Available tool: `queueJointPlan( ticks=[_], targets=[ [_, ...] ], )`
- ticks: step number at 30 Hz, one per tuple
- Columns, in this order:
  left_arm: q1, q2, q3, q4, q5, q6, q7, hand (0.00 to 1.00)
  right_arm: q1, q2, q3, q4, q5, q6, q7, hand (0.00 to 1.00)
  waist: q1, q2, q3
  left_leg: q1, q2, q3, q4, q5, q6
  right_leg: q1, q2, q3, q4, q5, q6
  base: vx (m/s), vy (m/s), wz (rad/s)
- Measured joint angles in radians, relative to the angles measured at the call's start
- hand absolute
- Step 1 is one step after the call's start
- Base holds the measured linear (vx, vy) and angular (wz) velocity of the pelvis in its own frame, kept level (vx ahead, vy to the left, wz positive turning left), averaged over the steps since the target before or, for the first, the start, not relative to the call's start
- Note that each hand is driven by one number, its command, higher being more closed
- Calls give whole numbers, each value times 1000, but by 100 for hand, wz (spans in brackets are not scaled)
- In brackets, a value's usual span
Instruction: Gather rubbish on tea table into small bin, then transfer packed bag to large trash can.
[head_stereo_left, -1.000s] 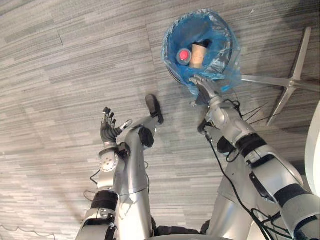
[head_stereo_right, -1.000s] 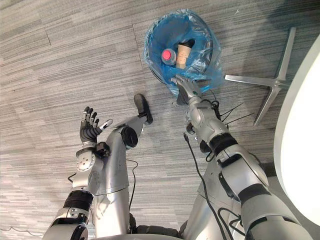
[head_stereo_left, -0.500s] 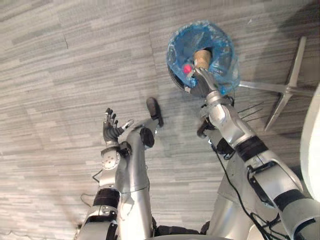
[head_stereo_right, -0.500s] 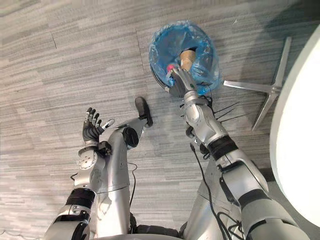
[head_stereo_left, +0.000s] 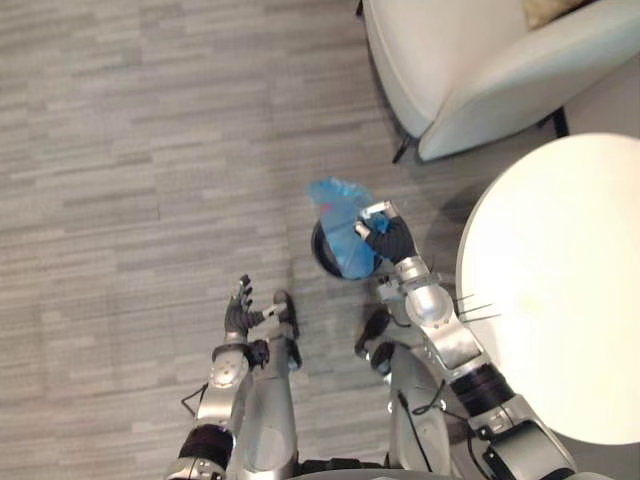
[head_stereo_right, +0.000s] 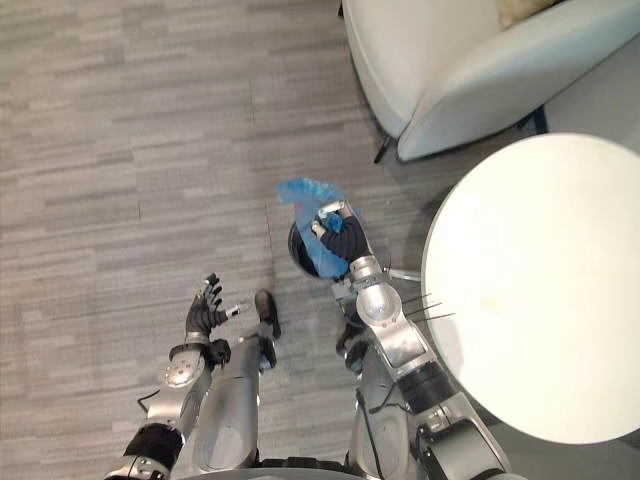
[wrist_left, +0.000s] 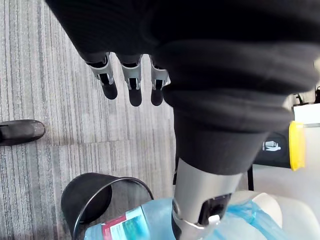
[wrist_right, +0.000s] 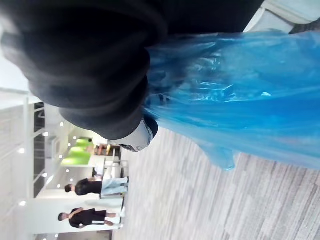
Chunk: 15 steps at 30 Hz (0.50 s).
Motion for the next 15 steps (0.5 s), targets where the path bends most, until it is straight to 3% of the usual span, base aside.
queueJointPlan(
  ticks=[4,9,10,11,12,14,15],
  targets=[
    [75,1,-30,-116,20,-2,-1,0,28,2,66,-79,0,-4,42,100,-11,-5,-79,118,-17,40,-73,0,-1,91,33,68,-122,56,16,133,52,-55],
    [42,1,-40,-277,55,-13,-19,0,3,-1,86,-145,4,-21,68,100,-13,-7,-80,184,-27,26,-56,-24,16,98,16,159,-12,51,31,20,49,-14],
    [30,4,-40,-295,56,-19,-19,0,-4,-1,83,-149,8,-21,69,100,-12,-10,-82,187,-26,13,-44,-30,20,110,16,194,1,39,58,-55,-32,56],
    [10,11,-42,-313,64,-25,-18,0,-16,2,84,-150,22,-22,70,100,-17,-14,-80,187,-20,-10,-26,-36,27,103,6,251,157,-72,59,-56,-63,92],
    [8,14,-54,-343,74,-29,-16,0,-23,8,87,-150,44,-22,81,100,-13,-20,-84,189,-30,-49,-13,-38,29,117,10,280,294,-143,57,-80,-125,96],
    [24,29,-57,-399,79,-34,-10,0,-52,14,106,-151,56,-22,85,100,14,-29,-94,178,-43,-82,-6,-35,23,142,15,296,265,-177,65,-93,-108,53],
    [30,29,-59,-429,81,-36,-8,0,-91,9,124,-153,74,-24,86,100,35,-14,-108,139,-38,-103,-6,-23,4,169,40,289,159,-185,59,-186,-108,32]
  ],
)
